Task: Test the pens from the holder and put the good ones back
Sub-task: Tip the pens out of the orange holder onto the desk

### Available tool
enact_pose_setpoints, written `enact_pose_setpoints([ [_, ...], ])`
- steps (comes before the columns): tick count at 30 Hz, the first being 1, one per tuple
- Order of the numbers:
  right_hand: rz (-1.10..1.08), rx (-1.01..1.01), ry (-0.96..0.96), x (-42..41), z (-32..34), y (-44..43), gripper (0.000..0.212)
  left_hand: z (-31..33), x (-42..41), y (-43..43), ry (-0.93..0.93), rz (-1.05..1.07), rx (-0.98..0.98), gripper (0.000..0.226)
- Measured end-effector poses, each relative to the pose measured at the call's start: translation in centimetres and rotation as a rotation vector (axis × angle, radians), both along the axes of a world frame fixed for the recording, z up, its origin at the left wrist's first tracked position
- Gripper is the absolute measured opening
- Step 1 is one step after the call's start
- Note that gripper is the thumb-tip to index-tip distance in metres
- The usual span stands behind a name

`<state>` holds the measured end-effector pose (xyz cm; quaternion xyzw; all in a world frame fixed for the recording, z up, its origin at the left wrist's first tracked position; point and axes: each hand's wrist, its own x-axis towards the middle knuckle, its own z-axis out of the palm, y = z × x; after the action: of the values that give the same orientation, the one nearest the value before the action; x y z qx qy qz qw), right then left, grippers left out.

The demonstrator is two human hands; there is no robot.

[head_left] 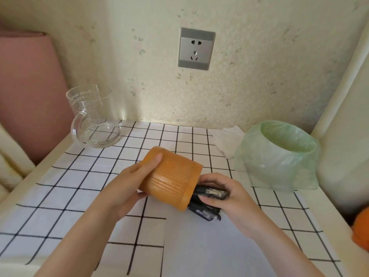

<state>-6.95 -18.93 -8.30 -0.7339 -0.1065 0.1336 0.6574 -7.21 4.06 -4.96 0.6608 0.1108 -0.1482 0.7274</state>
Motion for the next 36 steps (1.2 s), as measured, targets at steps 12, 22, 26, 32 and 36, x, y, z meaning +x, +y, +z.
enact_pose_setpoints([
  [12, -0.031, 0.122, -0.031, 0.6, -0.7, 0.6, 0.028, -1.0, 0.0, -1.5, 0.026, 0.166, -0.378, 0.075],
  [22, 0.061, -0.195, -0.050, 0.3, 0.2, 0.9, 0.062, -0.1, -0.5, -3.3, -0.297, 0.210, -0.298, 0.058],
  [26, 0.038, -0.426, -0.127, 0.0, 0.3, 1.0, 0.076, 0.4, -0.4, -3.8, -0.391, 0.226, -0.262, 0.070],
  [32, -0.074, -0.633, -0.314, -0.1, -1.2, 2.3, 0.056, 0.4, -0.5, -4.7, -0.445, 0.280, -0.252, 0.056],
  [36, -0.084, -0.666, -0.402, 0.2, -1.5, 2.1, 0.028, 1.0, -0.2, -3.7, -0.487, 0.390, -0.240, 0.066],
])
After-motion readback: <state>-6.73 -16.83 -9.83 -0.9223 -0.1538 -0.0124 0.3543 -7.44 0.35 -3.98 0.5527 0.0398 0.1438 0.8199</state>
